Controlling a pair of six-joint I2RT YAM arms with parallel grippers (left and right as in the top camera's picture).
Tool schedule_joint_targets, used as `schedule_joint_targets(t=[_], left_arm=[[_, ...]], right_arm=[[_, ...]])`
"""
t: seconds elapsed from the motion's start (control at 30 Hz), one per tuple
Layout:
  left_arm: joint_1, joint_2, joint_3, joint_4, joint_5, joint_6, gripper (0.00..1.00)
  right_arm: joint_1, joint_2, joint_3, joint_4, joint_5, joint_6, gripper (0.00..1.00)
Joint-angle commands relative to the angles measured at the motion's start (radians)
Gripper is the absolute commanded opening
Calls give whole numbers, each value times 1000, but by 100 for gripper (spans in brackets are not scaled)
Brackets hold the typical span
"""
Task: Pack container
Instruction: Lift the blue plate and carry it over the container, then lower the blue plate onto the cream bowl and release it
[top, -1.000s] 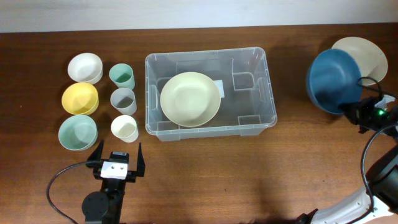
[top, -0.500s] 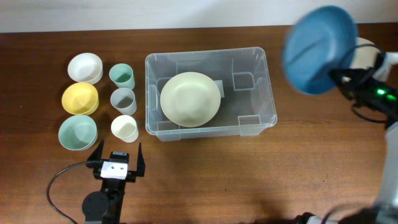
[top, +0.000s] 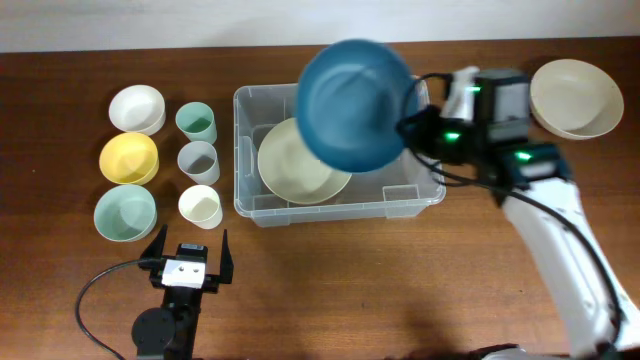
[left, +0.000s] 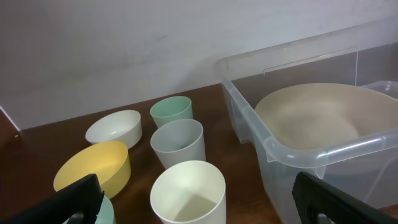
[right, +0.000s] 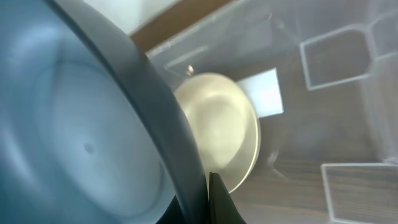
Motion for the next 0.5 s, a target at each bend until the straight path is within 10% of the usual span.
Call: schedule_joint_targets(t=[0.0, 0.47], left_arm=[[5, -7, -2, -6, -3, 13, 100], [5, -7, -2, -6, -3, 13, 100]], right_arm=[[66, 70, 7, 33, 78, 55, 4], [157, 290, 7, 115, 129, 70, 4]])
